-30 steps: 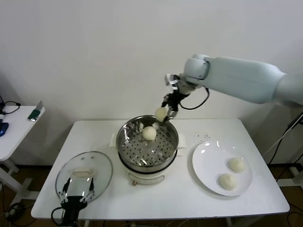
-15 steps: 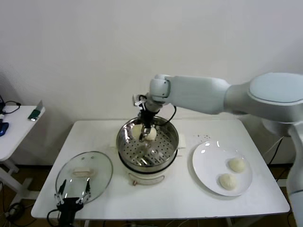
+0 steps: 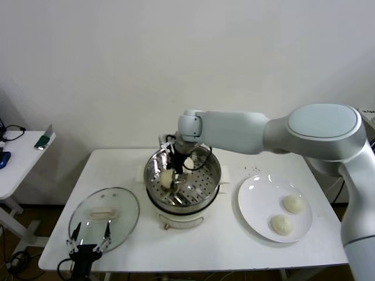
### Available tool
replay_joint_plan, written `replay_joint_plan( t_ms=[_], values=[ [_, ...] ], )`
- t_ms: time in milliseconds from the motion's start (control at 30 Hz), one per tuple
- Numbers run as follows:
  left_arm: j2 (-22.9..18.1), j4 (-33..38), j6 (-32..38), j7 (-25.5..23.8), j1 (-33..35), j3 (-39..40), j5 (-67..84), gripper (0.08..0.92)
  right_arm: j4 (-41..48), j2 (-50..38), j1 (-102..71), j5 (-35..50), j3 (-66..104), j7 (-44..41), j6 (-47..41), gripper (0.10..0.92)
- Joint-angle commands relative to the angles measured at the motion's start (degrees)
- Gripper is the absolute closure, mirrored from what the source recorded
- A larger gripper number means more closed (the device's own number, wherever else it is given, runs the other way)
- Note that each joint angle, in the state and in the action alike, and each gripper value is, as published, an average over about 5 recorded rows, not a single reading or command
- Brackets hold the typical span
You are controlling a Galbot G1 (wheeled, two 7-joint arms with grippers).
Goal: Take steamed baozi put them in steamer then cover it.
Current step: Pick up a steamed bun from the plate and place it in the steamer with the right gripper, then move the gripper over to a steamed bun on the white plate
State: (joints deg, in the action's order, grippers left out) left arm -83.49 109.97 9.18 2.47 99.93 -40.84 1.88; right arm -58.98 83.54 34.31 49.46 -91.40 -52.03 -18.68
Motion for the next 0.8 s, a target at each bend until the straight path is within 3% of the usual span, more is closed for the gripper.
replay_joint_plan(
  t_ms=[33, 333, 567, 800],
  values=[
    [-0.1, -0.1, -0.4, 0.0, -0.4, -0.1, 0.0, 0.177, 0.1, 0.4, -0.9, -0.3, 0.0, -0.3, 0.0, 0.216],
    [-0.1, -0.3, -0.7, 0.1, -0.9, 0.0, -0.1, 0.177, -5.8, -7.3, 5.3, -0.6, 0.2, -2.4, 0.8, 0.202],
    [-0.3, -0.4, -1.0, 0.3, -1.4, 0.4, -0.7, 0.177, -15.6, -22.4, 13.0, -3.2, -1.7, -6.0, 1.7, 0.203],
    [-0.4, -0.5, -1.5, 1.2, -2.2, 0.7, -1.8, 0.177, -24.3, -37.7, 15.2, -12.2, -3.0, -8.2, 2.2, 0.203]
  ],
)
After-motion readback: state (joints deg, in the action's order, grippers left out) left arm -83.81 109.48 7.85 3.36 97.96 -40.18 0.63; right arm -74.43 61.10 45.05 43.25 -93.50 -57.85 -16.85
